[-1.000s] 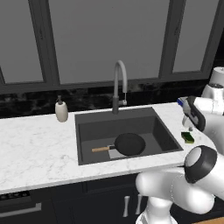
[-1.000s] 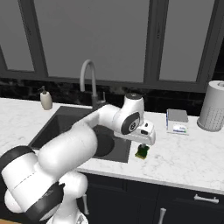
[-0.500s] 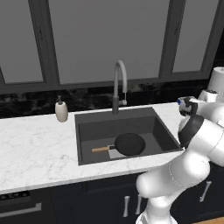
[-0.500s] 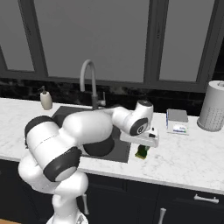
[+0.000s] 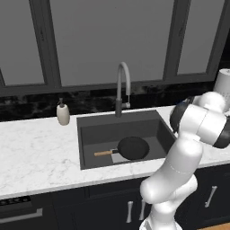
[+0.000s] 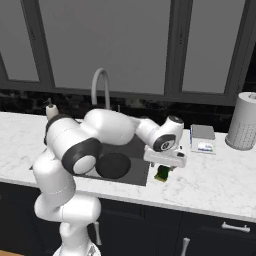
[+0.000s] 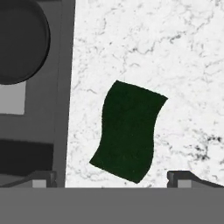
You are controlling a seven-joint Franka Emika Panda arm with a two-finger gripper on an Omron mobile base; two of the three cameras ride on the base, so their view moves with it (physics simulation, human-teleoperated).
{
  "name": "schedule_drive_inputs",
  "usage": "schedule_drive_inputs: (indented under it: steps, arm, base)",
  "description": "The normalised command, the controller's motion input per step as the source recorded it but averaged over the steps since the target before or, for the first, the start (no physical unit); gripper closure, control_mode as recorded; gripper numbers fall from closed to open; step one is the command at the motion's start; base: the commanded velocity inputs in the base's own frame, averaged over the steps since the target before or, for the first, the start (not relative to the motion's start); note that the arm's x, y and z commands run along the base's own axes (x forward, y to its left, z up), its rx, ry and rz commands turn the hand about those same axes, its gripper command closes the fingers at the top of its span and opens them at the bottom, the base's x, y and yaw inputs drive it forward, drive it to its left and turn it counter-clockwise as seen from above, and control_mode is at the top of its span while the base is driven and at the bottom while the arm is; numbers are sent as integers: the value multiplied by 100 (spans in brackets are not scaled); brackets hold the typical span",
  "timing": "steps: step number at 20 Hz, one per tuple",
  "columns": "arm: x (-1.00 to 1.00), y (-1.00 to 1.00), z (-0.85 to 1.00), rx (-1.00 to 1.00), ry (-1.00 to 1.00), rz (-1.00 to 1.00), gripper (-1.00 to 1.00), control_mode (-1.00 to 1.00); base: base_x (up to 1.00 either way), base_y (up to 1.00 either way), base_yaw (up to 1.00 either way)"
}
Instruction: Pick the pan and sponge and place them into the sink. Then turn on the water.
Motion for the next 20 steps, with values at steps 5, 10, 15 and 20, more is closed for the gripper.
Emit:
schedule_drive_inputs:
  steps: [5, 10, 15, 20]
  arm:
    - [8, -14, -20, 6, 3, 7, -100, -100]
    - [0, 0, -19, 1, 5, 1, -100, -100]
    - [0, 8, -11, 0, 8, 0, -100, -100]
    - [0, 20, -4, 0, 8, 0, -100, -100]
  base:
    - [0, 0, 0]
    - [0, 0, 0]
    - [0, 0, 0]
    - [0, 0, 0]
